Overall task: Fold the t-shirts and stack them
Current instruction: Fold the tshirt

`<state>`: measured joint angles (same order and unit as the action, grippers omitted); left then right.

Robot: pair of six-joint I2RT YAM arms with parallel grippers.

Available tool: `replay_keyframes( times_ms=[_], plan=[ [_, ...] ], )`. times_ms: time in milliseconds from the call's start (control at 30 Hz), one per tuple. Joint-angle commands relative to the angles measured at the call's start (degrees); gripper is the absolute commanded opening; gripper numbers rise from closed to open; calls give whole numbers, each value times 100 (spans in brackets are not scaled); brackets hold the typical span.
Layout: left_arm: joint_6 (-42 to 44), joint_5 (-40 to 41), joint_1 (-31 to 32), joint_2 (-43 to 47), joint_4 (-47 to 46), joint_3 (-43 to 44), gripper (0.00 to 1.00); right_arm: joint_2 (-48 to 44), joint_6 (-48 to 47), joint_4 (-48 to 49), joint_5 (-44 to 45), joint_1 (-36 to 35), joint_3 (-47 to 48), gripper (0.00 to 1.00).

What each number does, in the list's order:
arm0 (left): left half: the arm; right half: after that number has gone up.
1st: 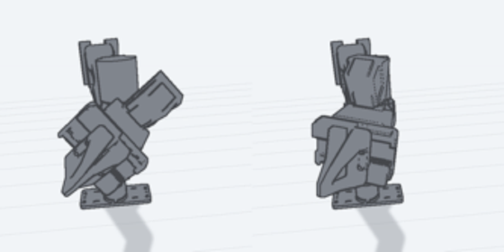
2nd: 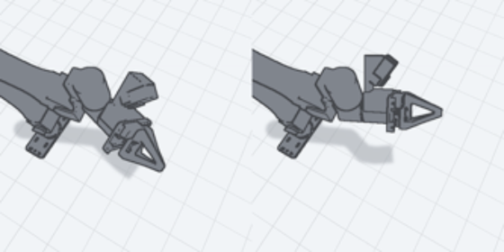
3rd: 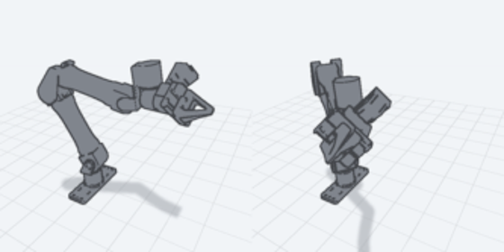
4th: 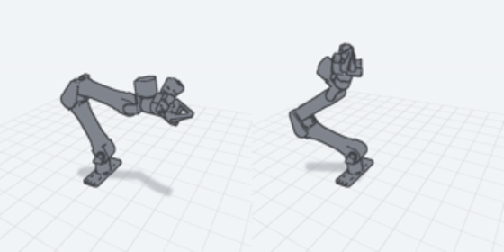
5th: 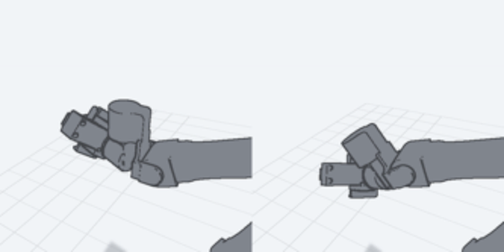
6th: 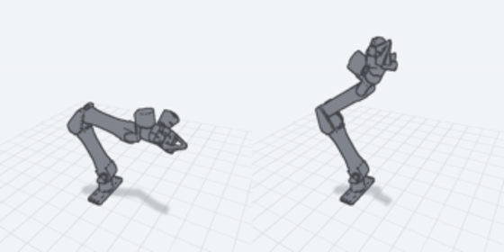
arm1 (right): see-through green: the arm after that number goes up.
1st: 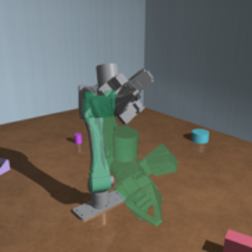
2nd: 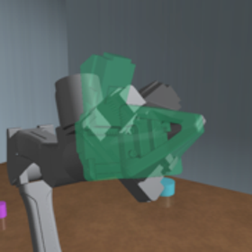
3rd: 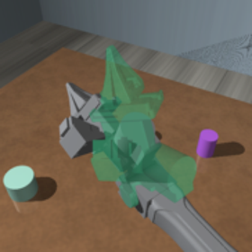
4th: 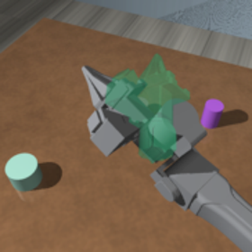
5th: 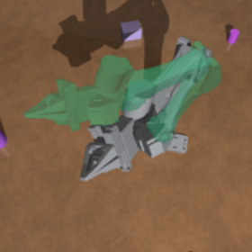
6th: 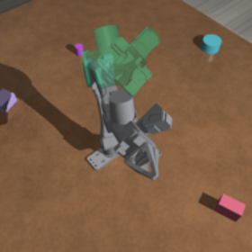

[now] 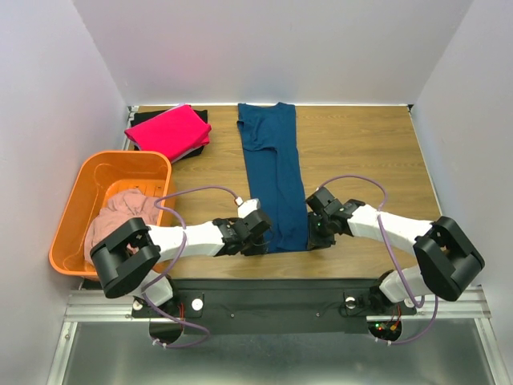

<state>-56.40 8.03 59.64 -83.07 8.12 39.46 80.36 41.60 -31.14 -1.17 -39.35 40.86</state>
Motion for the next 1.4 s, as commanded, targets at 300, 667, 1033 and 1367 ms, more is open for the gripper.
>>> replay_keyframes(
  times_ms=[300, 667, 1033, 1367],
  plan=[
    [-73, -30, 92, -438, 243, -185, 0, -108, -73, -305, 881, 7, -175, 27],
    [-152, -48, 92, -316, 278, -386, 0, -328, 5, -604, 1189, 130, -184, 41],
    [-354, -12, 92, 71, 401, -624, 0, -293, 14, -683, 1172, 305, -96, 45],
    [-222, -21, 92, 89, 462, -440, 0, -538, 49, -955, 1294, 349, 141, 52]
  ],
)
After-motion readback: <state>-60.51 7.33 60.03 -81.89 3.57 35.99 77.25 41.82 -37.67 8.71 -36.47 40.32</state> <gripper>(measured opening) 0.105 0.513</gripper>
